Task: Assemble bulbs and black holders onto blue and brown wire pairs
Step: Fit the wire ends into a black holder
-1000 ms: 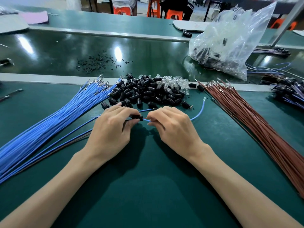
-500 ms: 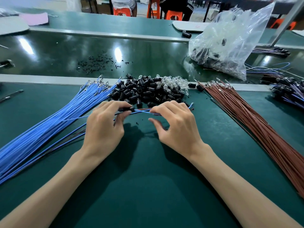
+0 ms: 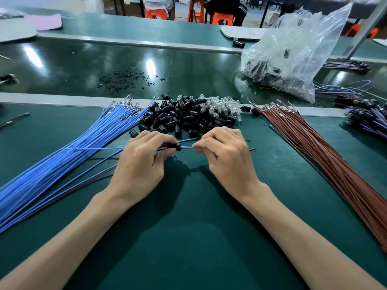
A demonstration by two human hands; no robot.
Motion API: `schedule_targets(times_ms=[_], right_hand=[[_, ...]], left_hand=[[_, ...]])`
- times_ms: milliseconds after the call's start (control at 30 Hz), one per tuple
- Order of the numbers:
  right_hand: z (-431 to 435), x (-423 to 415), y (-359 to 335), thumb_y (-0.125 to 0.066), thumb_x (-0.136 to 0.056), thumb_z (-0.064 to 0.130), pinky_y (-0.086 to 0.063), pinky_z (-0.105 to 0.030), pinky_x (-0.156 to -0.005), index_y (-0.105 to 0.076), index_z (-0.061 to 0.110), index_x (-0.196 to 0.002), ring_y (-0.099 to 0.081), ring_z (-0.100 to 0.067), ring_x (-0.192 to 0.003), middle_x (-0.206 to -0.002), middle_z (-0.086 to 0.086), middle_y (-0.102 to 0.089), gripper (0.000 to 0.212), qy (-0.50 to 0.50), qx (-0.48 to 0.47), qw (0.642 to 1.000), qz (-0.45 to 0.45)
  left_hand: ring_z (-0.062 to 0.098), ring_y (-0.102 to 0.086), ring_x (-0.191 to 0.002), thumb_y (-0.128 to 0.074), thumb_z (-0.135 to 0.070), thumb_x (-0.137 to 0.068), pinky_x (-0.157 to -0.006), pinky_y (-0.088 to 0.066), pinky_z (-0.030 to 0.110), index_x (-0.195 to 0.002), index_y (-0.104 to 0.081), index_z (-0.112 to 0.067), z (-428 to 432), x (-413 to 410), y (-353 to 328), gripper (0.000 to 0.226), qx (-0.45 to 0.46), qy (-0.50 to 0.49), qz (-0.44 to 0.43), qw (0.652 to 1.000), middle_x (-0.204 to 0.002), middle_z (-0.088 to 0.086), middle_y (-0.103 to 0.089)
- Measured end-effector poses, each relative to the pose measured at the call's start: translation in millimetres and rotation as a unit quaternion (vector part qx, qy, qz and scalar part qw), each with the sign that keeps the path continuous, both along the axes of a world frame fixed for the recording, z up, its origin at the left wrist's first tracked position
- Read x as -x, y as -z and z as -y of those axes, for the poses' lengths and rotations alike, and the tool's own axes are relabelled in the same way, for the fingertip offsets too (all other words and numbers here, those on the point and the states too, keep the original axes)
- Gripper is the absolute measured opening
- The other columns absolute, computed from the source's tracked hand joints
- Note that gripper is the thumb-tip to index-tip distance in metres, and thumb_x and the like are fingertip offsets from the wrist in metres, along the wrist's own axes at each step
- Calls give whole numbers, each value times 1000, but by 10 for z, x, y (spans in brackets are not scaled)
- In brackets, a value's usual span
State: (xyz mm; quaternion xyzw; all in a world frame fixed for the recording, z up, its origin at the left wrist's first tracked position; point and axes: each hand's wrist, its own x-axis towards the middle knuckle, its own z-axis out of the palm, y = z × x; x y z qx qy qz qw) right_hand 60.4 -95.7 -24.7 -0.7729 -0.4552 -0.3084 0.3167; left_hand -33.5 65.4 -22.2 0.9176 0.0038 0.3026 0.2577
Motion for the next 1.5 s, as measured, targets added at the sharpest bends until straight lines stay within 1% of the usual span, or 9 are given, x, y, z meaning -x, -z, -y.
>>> schedule_targets(times_ms=[133, 233, 367, 533, 767, 900, 1067, 1300, 1500], right_hand=[[-24, 32, -9, -74, -82, 8, -47, -38, -73, -74, 9, -82, -62, -23, -74, -81, -4, -67, 1, -42, 30, 998, 46], [-12, 12, -9, -75, -81, 17, -47, -38, -74, -72, 9, -91, -63, -24, -82, -90, -2, -67, 13, -5, 42, 999, 6], [9, -1, -7, -74, -81, 9, -49, -41, -70, -72, 8, -80, -64, -23, -71, -79, -1, -68, 2, 1, 7, 1000, -27], [-15, 20, -3, -71, -84, 12, -50, -37, -64, -75, 9, -82, -65, -24, -65, -74, -2, -69, 6, -25, 35, 999, 2], [-25, 50, -3, -73, -82, 17, -52, -38, -64, -74, 8, -88, -64, -25, -72, -79, -3, -68, 11, -9, 53, 998, -31], [-32, 18, -38, -75, -81, 22, -48, -29, -61, -72, 7, -88, -60, -19, -66, -77, -2, -66, 16, 47, -21, 991, -123], [-12, -27, -50, -69, -83, 2, -39, -7, -68, -68, 2, -93, -53, -8, -72, -84, -5, -64, 10, -21, -58, 980, -190], [35, -81, -93, -69, -85, 7, -41, -10, -62, -70, 14, -81, -57, -7, -72, -81, 5, -64, 8, -12, -123, 938, -325], [41, -95, -103, -66, -89, 10, -37, -7, -66, -67, 19, -82, -54, 5, -68, -76, 15, -63, 11, -27, -87, 911, -401]], left_hand=[[25, -61, -86, -63, -6, -84, -79, -48, 39, -95, -68, -5, 4, -2, -1, 12, -14, 39, -9, 999, -90, 0, -68], [23, -60, -84, -60, -2, -83, -79, -45, 32, -95, -68, -4, -4, -13, -4, 14, 25, 12, 17, 999, -89, 0, -66], [24, -61, -83, -60, -2, -85, -78, -46, 32, -98, -67, -4, -14, -2, -11, 15, 53, -21, 24, 998, -91, 1, -65], [26, -61, -84, -57, -15, -87, -76, -48, 41, -97, -66, -5, 56, 13, -14, 17, -28, 23, -3, 999, -90, 3, -67], [26, -63, -82, -59, -17, -87, -73, -52, 42, -98, -67, -5, 24, 65, 10, 18, -79, 24, 13, 997, -90, 3, -67], [23, -62, -81, -58, -17, -88, -73, -48, 33, -102, -67, -5, 56, -39, -64, 20, -33, 5, 24, 999, -90, 3, -66], [21, -58, -75, -54, -20, -92, -63, -42, 26, -105, -66, -7, 63, -187, -75, 22, -91, 9, 9, 996, -91, 3, -63], [19, -52, -72, -54, -18, -90, -58, -46, 31, -102, -66, -9, -43, -168, -8, 19, -58, 4, 13, 998, -92, 2, -63], [23, -57, -69, -55, -19, -90, -58, -47, 33, -104, -66, -9, -47, -162, -22, 20, -43, 5, 9, 999, -93, 0, -62]])
